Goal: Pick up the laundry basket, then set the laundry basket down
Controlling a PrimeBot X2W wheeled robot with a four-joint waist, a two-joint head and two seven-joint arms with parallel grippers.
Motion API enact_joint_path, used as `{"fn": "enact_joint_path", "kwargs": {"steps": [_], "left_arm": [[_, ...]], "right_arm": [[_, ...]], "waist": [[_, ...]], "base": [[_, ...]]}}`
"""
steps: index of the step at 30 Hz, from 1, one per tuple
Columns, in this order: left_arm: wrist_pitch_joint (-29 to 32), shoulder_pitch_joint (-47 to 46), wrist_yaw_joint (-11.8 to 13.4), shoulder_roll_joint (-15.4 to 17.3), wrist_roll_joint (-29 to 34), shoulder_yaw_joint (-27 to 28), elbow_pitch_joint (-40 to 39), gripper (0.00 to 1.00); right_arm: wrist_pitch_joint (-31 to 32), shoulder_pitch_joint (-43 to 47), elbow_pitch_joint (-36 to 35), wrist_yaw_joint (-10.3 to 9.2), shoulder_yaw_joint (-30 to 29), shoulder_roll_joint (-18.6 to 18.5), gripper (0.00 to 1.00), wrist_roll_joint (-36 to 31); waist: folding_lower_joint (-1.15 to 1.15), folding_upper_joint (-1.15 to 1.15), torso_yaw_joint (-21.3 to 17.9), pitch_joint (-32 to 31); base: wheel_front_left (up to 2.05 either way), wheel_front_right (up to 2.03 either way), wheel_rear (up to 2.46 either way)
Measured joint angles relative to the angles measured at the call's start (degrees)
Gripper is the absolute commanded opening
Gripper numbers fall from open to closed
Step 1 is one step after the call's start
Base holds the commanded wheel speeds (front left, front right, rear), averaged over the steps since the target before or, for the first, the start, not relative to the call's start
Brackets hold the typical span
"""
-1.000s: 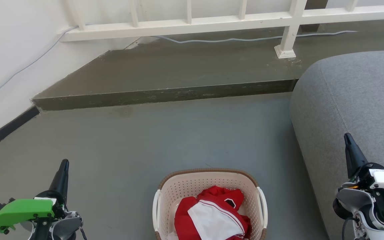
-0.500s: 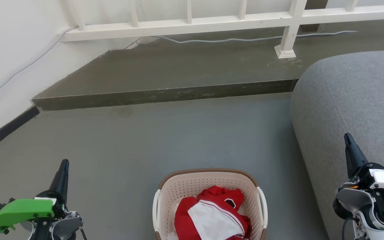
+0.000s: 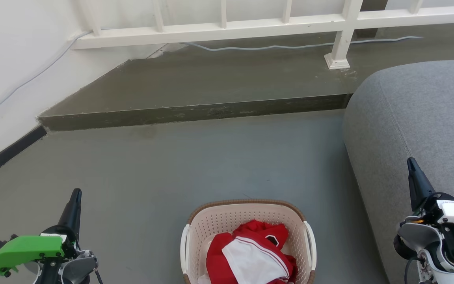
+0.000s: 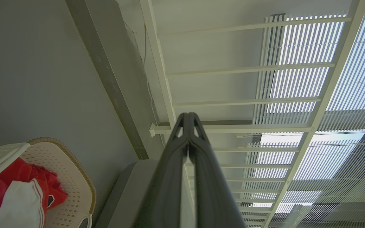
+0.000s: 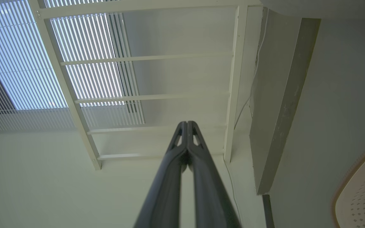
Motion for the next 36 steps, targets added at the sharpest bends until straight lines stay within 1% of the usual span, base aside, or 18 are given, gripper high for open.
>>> {"fn": "enact_joint_path", "kwargs": {"steps": [36], "left_arm": [[0.0,0.0,0.0,0.0,0.0,0.0,0.0,0.00]], "right_arm": [[0.0,0.0,0.0,0.00,-0.1,0.1,0.00,0.0]], "waist": [[0.00,0.00,0.0,0.0]], "base": [[0.00,0.00,0.00]]}}
